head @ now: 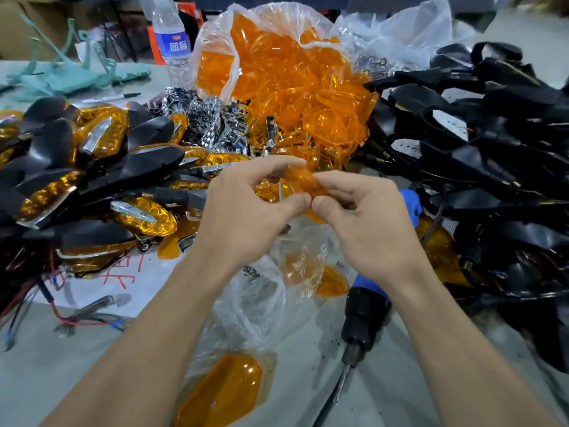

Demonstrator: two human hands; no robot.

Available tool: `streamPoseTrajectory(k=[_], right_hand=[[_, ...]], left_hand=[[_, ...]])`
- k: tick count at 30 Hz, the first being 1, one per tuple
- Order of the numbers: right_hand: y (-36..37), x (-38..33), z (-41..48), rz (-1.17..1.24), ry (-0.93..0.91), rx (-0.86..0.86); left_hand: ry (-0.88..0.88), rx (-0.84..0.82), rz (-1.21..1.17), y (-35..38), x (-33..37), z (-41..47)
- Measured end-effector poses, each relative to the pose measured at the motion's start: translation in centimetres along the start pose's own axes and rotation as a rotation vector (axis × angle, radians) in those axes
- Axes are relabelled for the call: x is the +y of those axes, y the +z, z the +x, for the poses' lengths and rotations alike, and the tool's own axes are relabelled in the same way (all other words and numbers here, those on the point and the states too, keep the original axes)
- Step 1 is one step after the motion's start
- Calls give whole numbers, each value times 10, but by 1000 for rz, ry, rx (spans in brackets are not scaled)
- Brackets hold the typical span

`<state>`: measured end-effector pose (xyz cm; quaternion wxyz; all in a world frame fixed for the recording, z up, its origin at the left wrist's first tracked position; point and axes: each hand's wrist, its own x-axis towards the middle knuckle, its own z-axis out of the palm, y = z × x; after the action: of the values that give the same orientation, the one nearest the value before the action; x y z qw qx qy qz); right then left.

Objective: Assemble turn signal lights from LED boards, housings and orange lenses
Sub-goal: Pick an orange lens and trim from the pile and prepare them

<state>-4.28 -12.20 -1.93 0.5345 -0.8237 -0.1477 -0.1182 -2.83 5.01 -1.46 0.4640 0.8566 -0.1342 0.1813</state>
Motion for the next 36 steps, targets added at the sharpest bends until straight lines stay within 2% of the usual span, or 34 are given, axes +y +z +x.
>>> streamPoseTrajectory(k=[2,3,5,7,10,12,14,17,19,24,28,32,34,36], right_hand=[[2,-4,-2,201,49,6],[4,-4,-3,209,70,45],[7,-2,-7,56,89,149],[10,-5,-11,-113,29,192],[15,-18,-18,-193,-149,177],[24,-27,-23,-226,-266,74],[37,-35,-30,-323,-324,-113],[51,-32,-33,-559,-244,-354],[56,-28,-33,-663,-140,-419],[71,-23,-34,-797,-118,-286],[74,-29,-35,-796,-136,-357],[65,-33,-31,-831,-180,-309],[57,-32,-30,-768,-152,-209],[47,-29,-24,-726,-100,-23]], left_hand=[[-132,-33,-396,-3,3,3],[-193,-28,-540,-5,4,3],[-271,14,-628,-11,6,7],[-285,75,-593,-24,5,12],[-190,169,-409,-45,-2,13],[-149,191,-214,-45,-13,5],[-138,227,-103,-40,-26,-9],[-130,250,-40,-35,-41,-26],[-124,240,9,-34,-44,-28],[-82,205,113,-32,-39,-28],[-86,191,79,-33,-37,-29],[-99,178,141,-33,-37,-31],[-69,156,242,-34,-36,-32],[-46,148,362,-33,-35,-32]])
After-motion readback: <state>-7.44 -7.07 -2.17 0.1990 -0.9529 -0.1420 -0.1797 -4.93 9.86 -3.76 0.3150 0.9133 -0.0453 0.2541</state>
